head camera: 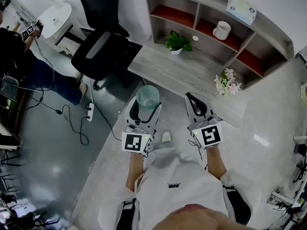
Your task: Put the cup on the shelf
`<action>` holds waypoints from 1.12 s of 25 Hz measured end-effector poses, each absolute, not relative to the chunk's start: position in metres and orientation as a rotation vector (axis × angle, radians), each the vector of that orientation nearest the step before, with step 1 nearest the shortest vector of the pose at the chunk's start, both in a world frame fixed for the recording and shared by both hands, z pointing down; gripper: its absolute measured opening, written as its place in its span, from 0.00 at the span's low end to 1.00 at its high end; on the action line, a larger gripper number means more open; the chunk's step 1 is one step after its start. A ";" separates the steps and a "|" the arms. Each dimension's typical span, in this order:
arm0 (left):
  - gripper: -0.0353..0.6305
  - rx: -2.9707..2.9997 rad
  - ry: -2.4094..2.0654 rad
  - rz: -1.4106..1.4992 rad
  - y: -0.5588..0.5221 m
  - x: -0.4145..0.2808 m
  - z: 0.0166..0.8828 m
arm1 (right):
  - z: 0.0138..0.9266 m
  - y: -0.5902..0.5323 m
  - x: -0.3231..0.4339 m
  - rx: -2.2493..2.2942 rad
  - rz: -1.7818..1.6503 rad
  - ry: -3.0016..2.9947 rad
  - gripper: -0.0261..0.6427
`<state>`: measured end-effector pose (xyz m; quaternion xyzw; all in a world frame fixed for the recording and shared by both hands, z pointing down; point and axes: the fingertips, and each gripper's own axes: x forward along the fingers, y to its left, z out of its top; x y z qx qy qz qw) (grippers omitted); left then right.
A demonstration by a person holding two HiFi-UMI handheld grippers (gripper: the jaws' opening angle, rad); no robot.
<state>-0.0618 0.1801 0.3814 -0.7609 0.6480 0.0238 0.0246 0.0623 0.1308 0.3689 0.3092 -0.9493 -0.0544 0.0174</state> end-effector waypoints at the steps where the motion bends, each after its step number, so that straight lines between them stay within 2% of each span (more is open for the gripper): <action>1: 0.59 -2.355 2.003 0.074 0.175 -0.066 0.382 | 0.369 0.126 0.058 0.962 -0.169 -2.947 0.08; 28: 0.59 -2.458 1.858 0.106 0.060 -0.112 0.383 | 0.376 0.028 0.012 1.107 -0.181 -2.874 0.08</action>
